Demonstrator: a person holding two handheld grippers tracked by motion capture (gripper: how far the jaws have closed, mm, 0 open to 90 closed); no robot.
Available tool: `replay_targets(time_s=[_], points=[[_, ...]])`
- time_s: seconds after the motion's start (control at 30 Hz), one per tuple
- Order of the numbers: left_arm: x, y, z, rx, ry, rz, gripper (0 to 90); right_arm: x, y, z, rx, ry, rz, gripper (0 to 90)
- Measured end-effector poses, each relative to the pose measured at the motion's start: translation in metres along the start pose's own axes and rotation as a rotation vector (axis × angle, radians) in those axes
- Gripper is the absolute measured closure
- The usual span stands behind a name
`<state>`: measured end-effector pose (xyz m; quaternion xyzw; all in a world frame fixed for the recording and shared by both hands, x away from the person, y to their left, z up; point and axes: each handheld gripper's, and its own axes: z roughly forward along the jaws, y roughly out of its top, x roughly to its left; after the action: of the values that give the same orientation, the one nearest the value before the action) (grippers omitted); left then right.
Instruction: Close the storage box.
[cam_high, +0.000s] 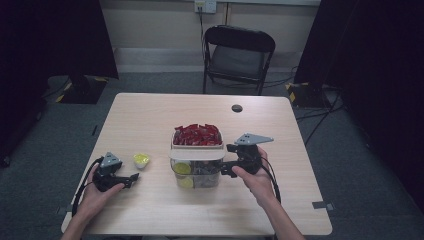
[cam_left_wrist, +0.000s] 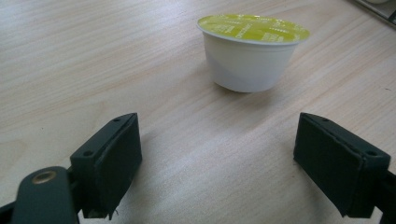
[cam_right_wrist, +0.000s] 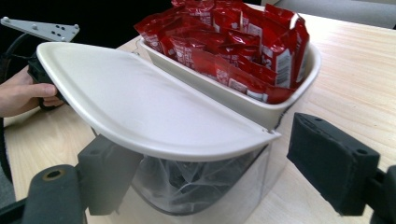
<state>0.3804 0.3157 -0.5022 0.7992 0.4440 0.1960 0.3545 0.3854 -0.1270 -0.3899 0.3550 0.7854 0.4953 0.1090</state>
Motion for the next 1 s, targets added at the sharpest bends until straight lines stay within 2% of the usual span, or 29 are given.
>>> replay_targets(time_s=[0.37,0.5,1.0], points=[[0.000,0.000,0.000,-0.001,-0.001,0.000,14.6,0.000,-0.012,0.005,0.026,0.021,0.013,16.7],[0.000,0.000,0.000,0.001,-0.002,0.004,14.6,0.002,-0.016,0.003,0.030,0.036,0.004,16.7],[0.000,-0.001,0.000,0.000,-0.002,0.002,14.6,0.002,-0.031,-0.002,0.054,0.022,-0.007,16.8]])
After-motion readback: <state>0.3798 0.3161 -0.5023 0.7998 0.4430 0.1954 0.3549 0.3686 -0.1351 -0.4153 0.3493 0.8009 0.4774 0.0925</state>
